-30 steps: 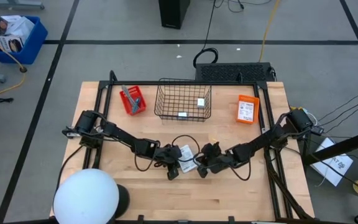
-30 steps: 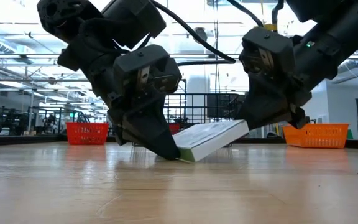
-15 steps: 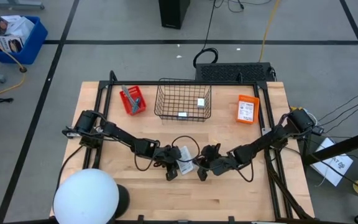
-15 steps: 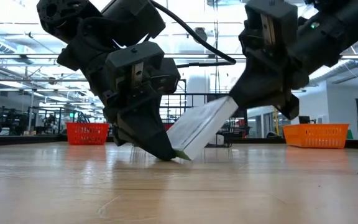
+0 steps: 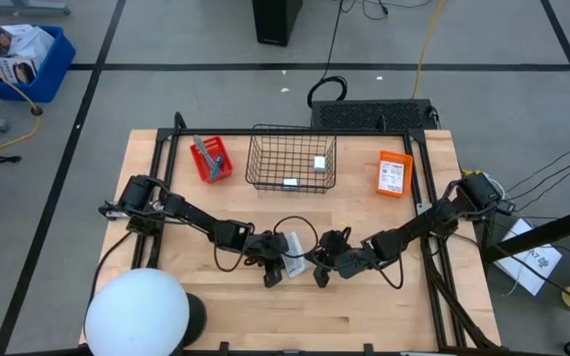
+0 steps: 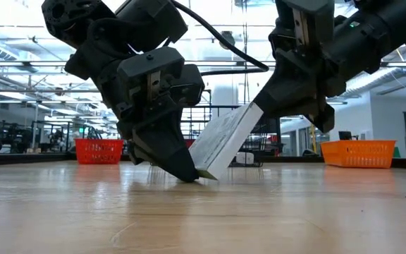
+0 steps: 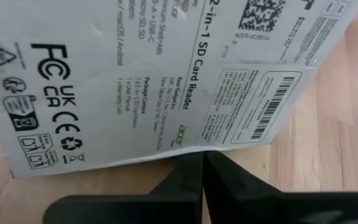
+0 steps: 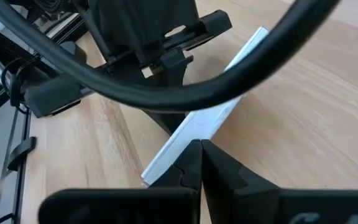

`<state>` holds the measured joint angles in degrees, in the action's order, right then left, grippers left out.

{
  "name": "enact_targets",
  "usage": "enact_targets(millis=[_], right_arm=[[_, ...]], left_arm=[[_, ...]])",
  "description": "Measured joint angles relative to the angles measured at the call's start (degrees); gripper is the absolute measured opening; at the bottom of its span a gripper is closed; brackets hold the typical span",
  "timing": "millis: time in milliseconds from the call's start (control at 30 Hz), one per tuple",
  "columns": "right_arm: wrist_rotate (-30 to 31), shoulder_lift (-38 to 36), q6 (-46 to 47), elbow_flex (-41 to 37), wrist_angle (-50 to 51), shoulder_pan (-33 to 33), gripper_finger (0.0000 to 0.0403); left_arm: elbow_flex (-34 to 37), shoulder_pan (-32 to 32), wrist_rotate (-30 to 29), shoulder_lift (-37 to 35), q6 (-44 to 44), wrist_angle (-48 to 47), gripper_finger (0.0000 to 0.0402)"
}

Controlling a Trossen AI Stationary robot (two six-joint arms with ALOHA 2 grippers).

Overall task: Pick and place items into bin
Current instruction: Put the card reader box into the orange bin

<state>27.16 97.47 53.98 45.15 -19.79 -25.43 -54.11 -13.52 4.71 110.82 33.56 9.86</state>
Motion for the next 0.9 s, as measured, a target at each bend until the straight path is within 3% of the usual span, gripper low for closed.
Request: enact_targets(millis=[267, 600, 900], right_arm=[[-0.6, 0.1, -1.6, -0.1, -3.3, 0.0, 0.0], [-1.5, 0.2, -1.7, -0.1, -2.9, 0.0, 0.0], [-2.6, 0.5, -1.6, -0.3, -1.3, 0.2, 0.0]], left_arm=[[0.0, 0.0, 0.0, -0.1, -0.1, 0.3, 0.0026], [0.0, 0.0, -0.9, -0.1, -0.5, 1.3, 0.0004], [-0.3, 0.9, -2.6, -0.2, -0.6, 5.8, 0.0032]])
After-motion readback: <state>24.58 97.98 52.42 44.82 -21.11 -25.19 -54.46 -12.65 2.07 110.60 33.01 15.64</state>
